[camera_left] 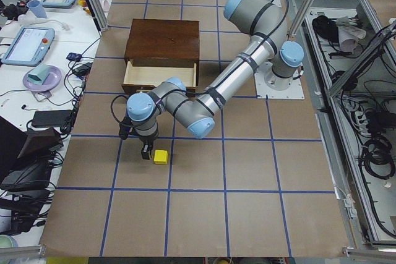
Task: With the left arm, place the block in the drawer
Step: 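Release the handle and grasp the yellow cube with the left gripper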
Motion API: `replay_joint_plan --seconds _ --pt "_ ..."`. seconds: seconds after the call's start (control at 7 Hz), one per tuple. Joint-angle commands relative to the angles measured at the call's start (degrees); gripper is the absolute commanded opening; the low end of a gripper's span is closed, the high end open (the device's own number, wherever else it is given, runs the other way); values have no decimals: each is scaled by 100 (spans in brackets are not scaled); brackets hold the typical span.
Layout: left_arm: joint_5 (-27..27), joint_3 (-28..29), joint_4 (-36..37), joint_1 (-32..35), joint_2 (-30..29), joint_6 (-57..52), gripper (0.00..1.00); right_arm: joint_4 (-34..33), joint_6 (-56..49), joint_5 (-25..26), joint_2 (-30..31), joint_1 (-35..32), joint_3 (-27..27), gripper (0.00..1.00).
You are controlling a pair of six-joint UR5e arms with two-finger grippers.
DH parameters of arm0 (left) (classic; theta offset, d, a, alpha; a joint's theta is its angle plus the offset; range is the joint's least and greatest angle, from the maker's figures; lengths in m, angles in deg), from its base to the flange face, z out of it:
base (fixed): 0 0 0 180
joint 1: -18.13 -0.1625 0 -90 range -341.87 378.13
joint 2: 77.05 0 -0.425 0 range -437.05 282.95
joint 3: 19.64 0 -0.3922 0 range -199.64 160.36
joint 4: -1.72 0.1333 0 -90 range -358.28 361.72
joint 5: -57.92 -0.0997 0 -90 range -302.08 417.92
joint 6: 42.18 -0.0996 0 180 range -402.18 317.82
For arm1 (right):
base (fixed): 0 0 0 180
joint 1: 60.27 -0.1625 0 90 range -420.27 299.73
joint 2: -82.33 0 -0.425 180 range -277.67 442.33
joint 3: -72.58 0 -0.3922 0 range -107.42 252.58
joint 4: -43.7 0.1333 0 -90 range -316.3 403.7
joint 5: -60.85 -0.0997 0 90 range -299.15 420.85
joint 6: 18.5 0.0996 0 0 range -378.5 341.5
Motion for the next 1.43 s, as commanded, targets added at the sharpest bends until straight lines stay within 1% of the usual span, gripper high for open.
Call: replay_joint_plan --seconds 0.0,0.57,0.71,0.86,1.0,1.29 --pt "2 0 95 -20 -252 157 100 0 0 0 0 0 -3 100" --pt "-15 0 95 -20 -578 184 100 0 0 0 0 0 -3 100" --pt "-24 9 104 -20 -622 166 95 0 0 0 0 0 -3 100" --pt "-198 0 96 -20 -657 166 45 0 0 0 0 9 -3 100" --pt "-391 9 95 -20 -648 96 0 0 0 0 0 0 -3 100" --pt "-358 18 17 -20 -500 -9 0 0 0 0 0 0 -3 100"
